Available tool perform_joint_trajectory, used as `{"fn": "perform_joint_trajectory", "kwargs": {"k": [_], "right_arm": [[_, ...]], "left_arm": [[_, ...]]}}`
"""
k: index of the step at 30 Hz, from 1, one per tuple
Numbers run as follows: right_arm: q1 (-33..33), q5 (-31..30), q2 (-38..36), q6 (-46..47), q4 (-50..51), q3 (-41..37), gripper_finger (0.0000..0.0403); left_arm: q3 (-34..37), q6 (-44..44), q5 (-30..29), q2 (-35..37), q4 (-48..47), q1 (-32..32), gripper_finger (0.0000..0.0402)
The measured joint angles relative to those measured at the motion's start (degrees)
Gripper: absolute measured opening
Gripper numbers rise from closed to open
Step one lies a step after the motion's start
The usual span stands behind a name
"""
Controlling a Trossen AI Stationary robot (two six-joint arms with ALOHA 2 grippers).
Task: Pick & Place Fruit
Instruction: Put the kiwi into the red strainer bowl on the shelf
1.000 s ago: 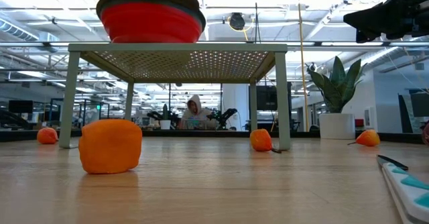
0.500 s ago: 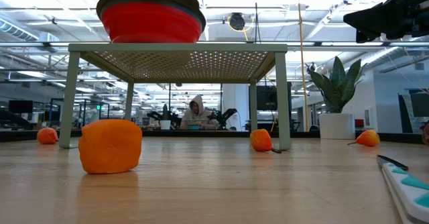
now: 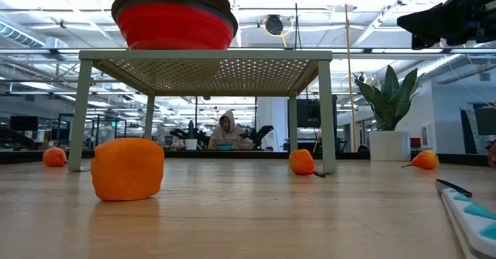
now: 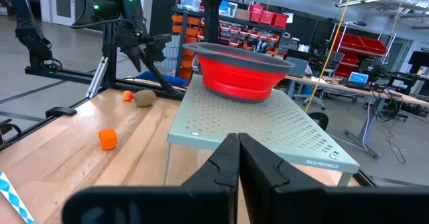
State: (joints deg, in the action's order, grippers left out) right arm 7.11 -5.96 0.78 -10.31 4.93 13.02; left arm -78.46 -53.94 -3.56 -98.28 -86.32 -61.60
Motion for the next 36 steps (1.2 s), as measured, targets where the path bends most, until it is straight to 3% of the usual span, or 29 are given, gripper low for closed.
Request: {"fn": "perform_joint_trajectory", "kwargs": {"k": [8,15,30,36], "right_arm": [[0.0,0.0,0.0,0.0,0.0,0.0,0.0000],[0.0,0.0,0.0,0.0,0.0,0.0,0.0000],[0.0,0.0,0.0,0.0,0.0,0.0,0.0000],[0.0,0.0,0.0,0.0,0.0,0.0,0.0000]], "left_arm": [[0.0,-3.8,-7.9,0.0,0.9,-0.8,0.0248],[0.0,-3.6,-9.0,0.0,1.4,-0.8,0.0293],[0.2,-1.0,-10.0,0.0,5.2,-0.8,0.0297],[5.3,0.9,-7.6,0.1,10.9,-0.9,0.0296]]}}
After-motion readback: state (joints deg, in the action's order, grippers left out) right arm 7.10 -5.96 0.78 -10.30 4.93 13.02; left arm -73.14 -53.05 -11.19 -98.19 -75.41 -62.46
